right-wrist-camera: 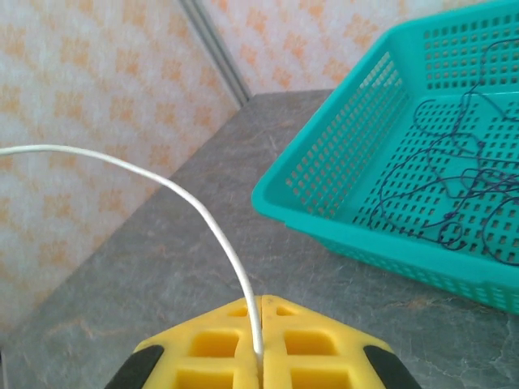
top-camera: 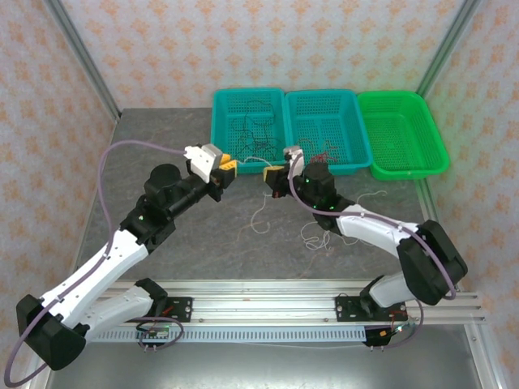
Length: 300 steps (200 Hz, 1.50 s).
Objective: Untangle the cables
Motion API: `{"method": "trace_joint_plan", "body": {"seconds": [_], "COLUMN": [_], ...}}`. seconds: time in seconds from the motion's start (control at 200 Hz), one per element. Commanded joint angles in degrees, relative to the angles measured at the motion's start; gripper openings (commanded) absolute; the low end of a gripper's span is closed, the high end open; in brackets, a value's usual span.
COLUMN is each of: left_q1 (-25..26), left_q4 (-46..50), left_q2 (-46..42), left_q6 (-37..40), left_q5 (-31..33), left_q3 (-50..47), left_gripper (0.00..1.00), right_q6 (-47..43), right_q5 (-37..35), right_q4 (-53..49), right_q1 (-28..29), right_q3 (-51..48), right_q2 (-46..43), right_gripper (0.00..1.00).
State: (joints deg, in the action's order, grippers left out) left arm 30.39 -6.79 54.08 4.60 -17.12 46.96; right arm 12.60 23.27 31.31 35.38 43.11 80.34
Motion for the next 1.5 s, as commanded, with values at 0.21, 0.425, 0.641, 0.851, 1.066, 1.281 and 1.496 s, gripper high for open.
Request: {"method": "trace_joint_plan", "body": {"seconds": [0.21, 0.425, 0.641, 0.851, 1.066, 1.281, 1.496], "left_q1": [0.4, 0.5, 0.5, 0.5, 0.5, 0.5, 0.6], "left_q4": [-9.5, -9.7, -8.9, -8.6, -10.5, -7.8, -7.4], "left_q2": [-2.0, -2.4, -5.7, -7.1, -4.8, -3.5, -3.2], "left_q6": [2.3, 1.1, -0.2, -0.7, -1.2, -0.5, -1.4], "left_q5": [-2.6, -3.5, -1.6, -0.2, -0.5, -0.3, 0.6], "left_q3": [-3.2, -4.1, -7.1, -8.8, -8.3, -7.1, -7.2], "left_gripper": [0.80, 0.87, 0.87, 0.87, 0.87, 0.87, 0.87], "right_q6": [1.3, 7.0, 1.9, -21.3, -16.5, -3.1, 3.3], "right_q5": [-17.8, -32.4, -48.8, -55.2, -50.3, -48.9, -44.7], "right_q4": [-10.0, -13.3, -5.5, 4.6, -0.7, -9.3, -21.3], "right_q1": [-8.3, -21.8, -32.3, -34.6, -37.6, -38.7, -39.3], "right_q3": [13.3, 25.3, 29.5, 30.9, 25.8, 22.1, 23.3], "right_q2": [-10.6, -6.2, 1.2, 10.3, 16.9, 19.9, 16.4], "right_gripper": [0.00, 0.00, 0.00, 0.00, 0.00, 0.09, 0.58]}}
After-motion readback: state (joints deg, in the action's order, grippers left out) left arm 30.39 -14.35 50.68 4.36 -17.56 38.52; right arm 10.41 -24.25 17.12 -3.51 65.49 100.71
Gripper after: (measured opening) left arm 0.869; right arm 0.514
